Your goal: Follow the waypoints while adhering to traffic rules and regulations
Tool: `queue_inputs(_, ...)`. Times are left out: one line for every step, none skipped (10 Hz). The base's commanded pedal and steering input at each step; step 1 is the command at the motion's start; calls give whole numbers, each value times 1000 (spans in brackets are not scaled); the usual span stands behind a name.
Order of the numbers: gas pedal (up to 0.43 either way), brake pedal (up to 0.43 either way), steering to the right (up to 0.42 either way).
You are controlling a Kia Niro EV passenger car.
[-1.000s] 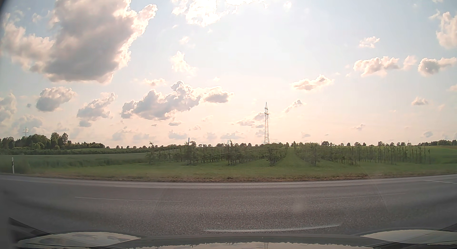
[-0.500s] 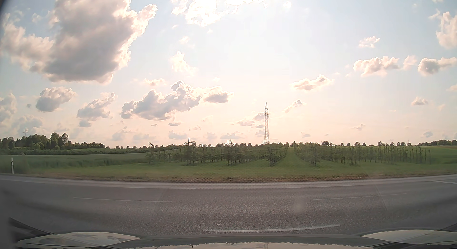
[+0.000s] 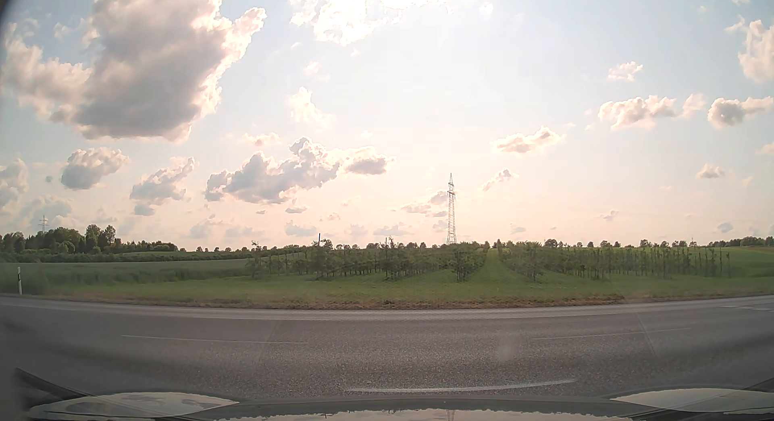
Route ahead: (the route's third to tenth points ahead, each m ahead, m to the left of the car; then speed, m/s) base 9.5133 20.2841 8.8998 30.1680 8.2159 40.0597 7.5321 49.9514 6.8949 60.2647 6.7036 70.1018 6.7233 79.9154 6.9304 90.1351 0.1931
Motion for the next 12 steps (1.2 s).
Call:
queue_inputs(0,37,0)
queue_inputs(0,67,0)
queue_inputs(0,85,0)
queue_inputs(0,91,0)
queue_inputs(0,98,0)
queue_inputs(0,110,0)
queue_inputs(0,128,0)
queue_inputs(0,140,0)
queue_inputs(0,18,0)
queue_inputs(0,12,0)
queue_inputs(0,12,0)
queue_inputs(0,12,0)
